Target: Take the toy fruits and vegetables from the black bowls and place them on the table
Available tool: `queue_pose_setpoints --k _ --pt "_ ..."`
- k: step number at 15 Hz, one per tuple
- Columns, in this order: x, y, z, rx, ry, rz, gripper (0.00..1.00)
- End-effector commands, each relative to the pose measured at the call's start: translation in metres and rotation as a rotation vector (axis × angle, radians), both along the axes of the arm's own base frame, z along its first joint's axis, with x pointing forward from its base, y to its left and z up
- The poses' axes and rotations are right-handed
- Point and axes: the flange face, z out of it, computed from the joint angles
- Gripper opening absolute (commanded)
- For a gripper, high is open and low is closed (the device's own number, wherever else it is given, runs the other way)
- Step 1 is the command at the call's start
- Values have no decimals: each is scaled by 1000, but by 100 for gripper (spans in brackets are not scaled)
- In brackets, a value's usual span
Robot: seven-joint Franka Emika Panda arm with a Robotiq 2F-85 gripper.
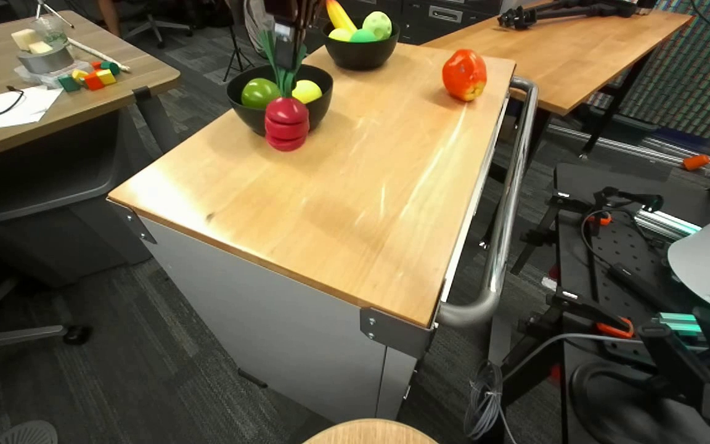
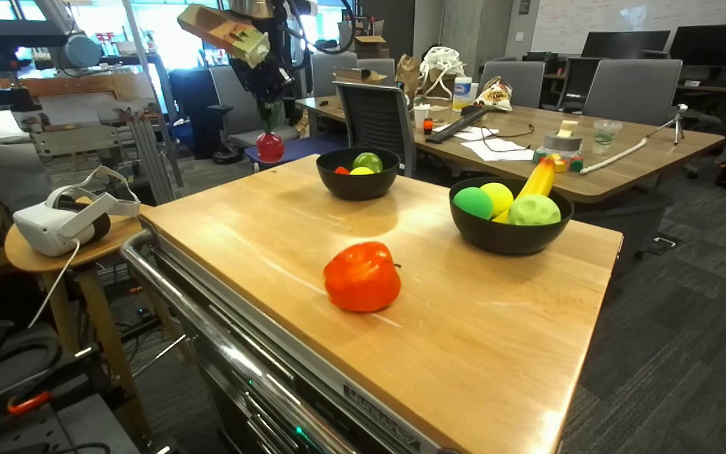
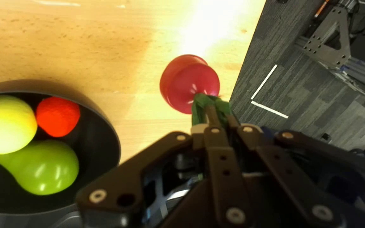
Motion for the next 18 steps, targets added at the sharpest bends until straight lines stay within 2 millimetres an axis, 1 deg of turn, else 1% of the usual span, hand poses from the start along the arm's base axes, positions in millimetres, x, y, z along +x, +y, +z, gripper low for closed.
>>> queue_pose_setpoints --k 1,2,3,4,5,6,8,11,14,15,18 --pt "5 19 -11 -19 11 26 1" --pt "5 22 -17 -23 18 35 1" --pt "5 25 -20 -28 23 46 7" --pt "5 26 -23 -31 28 54 30" --pt "5 27 -25 -32 33 56 32" --pt "5 27 -23 -31 34 61 36" --pt "7 24 -16 -36 15 67 50" --pt "19 12 -2 -84 -59 84 75" --pt "39 -10 2 -151 -128 78 97" --pt "45 -18 0 -167 -145 68 100" --pt "60 -39 -12 -195 -169 29 100"
